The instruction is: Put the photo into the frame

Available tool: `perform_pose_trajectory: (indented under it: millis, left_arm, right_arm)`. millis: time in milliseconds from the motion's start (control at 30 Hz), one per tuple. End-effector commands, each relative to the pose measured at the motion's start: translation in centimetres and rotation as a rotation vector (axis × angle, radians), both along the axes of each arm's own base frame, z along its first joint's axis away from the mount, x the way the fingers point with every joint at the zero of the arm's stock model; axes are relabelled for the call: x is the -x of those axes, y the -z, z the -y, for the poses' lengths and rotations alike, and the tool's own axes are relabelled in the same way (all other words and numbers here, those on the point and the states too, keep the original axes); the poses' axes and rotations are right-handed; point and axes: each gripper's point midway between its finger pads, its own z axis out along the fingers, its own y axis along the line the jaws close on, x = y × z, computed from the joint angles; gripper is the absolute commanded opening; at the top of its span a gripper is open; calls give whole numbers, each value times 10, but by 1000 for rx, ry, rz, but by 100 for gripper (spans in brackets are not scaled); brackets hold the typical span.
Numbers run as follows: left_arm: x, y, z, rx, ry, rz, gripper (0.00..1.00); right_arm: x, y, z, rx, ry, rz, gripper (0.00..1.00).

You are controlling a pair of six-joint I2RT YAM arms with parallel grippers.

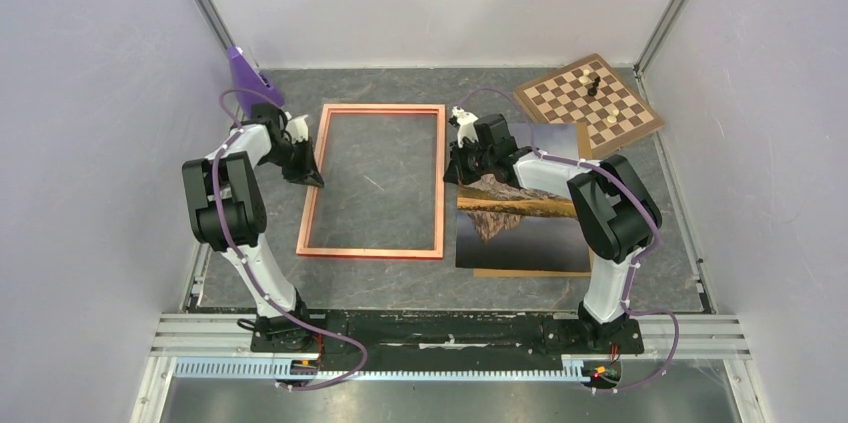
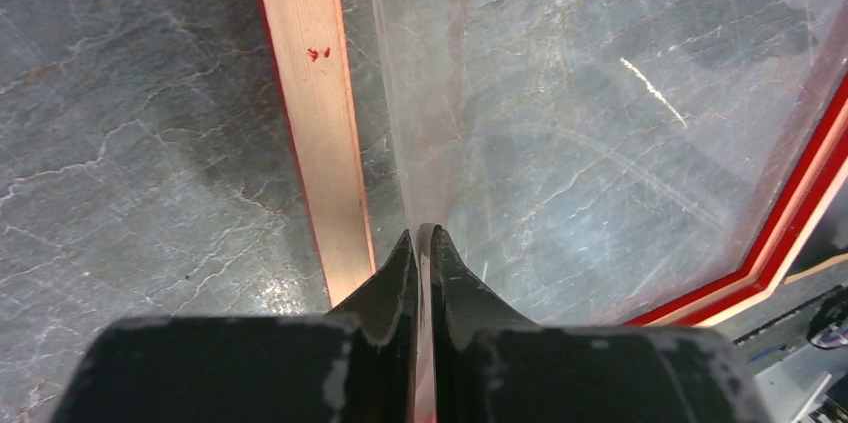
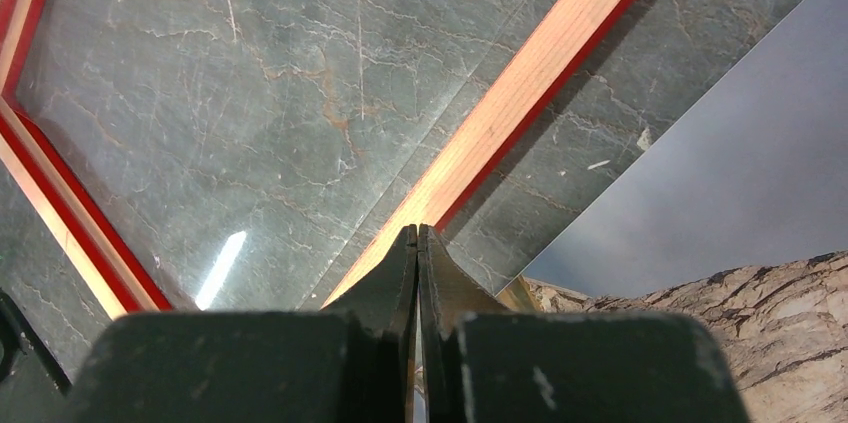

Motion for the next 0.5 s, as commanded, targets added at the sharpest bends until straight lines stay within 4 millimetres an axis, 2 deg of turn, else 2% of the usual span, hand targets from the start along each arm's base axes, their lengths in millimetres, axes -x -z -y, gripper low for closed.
perform_pose_trajectory:
  millis: [0,167,233,367,467]
  left_arm:
    - [-5,3,3,22,24,24,3]
    - [-6,-6,10,67,9,26,2]
    - [-6,-11,14,96,6,20,2]
    - [-6,-17,22,147,1,4,2]
    - [-6,-20,25,167,-2,1,2]
  right_arm:
    - [-7,-15,0,-9,-2,59,0]
    - [-7,-18,1,-3,-5,75,1]
    - [-6,-18,2,-3,-4,78,5]
    - [-7,-20,4,0,6,87,25]
    - [-7,-22,5,4,10,93,37]
